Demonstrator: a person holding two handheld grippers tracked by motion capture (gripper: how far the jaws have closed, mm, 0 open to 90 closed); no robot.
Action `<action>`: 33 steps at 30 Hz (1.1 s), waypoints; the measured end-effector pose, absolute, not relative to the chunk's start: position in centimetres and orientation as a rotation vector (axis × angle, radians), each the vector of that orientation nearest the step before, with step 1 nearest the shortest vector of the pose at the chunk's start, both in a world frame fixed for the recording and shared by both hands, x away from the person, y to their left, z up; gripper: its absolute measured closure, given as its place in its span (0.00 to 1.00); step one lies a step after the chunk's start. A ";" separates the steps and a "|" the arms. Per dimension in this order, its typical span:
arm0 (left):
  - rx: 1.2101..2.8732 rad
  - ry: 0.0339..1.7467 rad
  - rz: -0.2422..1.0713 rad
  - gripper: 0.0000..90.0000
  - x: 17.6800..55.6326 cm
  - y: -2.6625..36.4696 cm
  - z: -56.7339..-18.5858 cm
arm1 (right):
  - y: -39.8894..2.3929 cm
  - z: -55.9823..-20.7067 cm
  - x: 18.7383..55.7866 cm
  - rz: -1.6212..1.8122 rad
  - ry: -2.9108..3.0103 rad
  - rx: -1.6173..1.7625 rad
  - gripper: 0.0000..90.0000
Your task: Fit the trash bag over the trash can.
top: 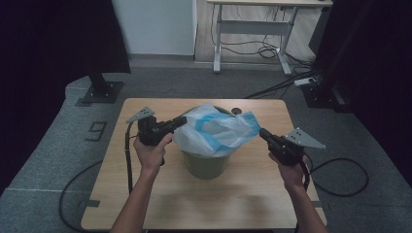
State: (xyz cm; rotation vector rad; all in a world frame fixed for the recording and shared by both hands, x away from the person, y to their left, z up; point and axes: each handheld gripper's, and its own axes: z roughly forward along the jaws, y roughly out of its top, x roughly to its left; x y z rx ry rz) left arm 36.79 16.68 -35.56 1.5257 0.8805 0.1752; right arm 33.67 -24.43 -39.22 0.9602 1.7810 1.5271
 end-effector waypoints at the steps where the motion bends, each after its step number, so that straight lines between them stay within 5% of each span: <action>1: 1.528 0.881 0.176 1.00 36.7 16.8 -35.5 | -24.4 -39.2 33.7 1.523 1.781 0.958 0.99; 17: 1.577 0.898 0.185 1.00 35.6 20.0 -36.3 | -26.1 -40.5 34.1 1.461 1.792 1.015 0.99; 33: 1.654 0.829 0.204 1.00 32.7 21.5 -38.8 | -25.4 -43.3 29.6 1.616 1.911 0.906 0.98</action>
